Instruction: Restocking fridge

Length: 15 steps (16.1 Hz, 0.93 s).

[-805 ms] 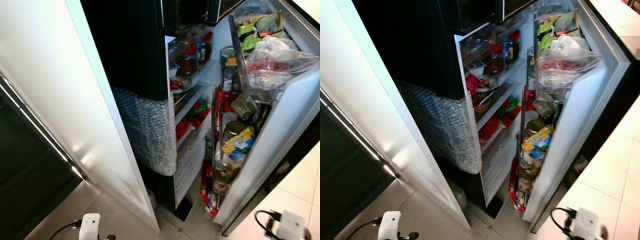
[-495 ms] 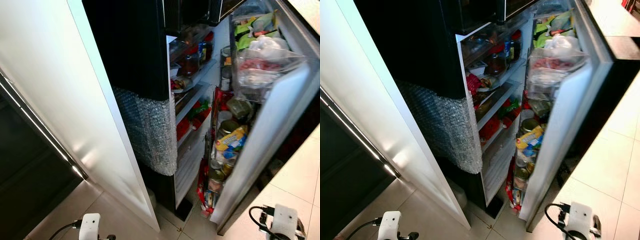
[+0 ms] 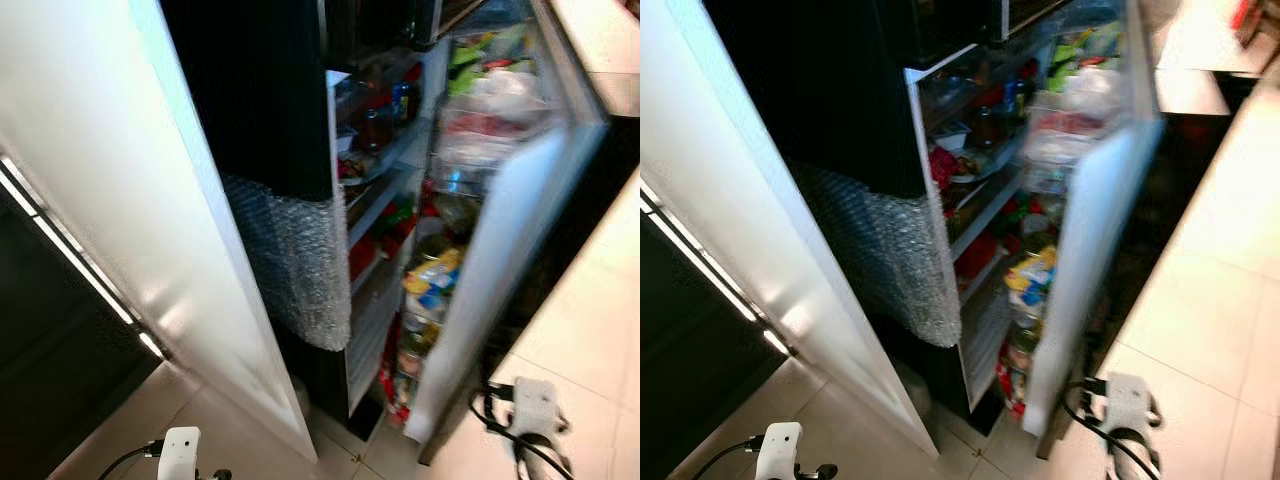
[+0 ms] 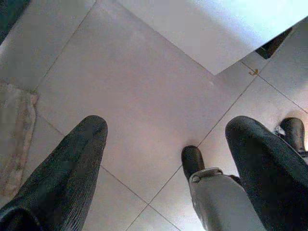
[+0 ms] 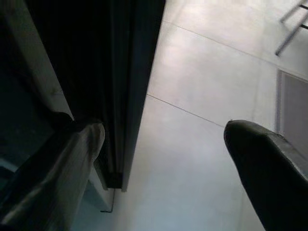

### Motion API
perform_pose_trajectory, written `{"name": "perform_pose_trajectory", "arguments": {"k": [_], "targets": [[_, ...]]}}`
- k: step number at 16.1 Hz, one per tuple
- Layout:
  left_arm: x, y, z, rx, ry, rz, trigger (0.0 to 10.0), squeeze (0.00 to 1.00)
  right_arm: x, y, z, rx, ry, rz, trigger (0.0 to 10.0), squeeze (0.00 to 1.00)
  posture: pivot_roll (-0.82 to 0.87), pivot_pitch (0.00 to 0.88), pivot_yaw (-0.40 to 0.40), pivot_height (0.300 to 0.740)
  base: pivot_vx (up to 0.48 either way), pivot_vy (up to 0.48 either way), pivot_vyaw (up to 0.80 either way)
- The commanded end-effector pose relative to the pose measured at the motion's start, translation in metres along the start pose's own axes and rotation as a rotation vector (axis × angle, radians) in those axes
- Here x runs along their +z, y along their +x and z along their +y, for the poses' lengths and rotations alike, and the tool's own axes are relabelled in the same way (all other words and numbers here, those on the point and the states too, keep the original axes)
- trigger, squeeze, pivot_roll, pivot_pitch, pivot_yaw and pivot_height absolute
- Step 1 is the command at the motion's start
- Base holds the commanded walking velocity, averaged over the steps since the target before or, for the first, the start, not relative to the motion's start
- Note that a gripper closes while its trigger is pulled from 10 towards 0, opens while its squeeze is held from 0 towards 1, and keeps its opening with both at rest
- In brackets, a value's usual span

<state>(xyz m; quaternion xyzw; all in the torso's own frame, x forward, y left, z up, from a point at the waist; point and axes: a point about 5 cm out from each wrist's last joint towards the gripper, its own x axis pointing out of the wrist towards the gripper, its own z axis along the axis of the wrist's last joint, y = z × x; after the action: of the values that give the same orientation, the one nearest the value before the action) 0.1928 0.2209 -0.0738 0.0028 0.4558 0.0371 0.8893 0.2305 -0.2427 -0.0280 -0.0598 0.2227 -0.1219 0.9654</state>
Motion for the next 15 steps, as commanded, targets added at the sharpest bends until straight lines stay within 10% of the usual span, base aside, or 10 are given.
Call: {"name": "perform_pose_trajectory", "arguments": {"k": [1, 15], "targets": [[-0.004, -0.001, 0.003, 0.003, -0.009, 0.013, 10.0, 0.00, 0.016, 0.007, 0.017, 0.099, -0.021, -0.057, 10.0, 0.00, -0.16, 0.021, 0.108, 0.740, 0.000, 0.000, 0.00], [-0.002, 0.000, 0.002, 0.002, -0.010, 0.010, 10.0, 0.00, 0.027, 0.004, 0.058, 0.663, -0.045, -0.023, 10.0, 0.00, -0.16, 0.013, 0.106, 0.740, 0.000, 0.000, 0.00]]}}
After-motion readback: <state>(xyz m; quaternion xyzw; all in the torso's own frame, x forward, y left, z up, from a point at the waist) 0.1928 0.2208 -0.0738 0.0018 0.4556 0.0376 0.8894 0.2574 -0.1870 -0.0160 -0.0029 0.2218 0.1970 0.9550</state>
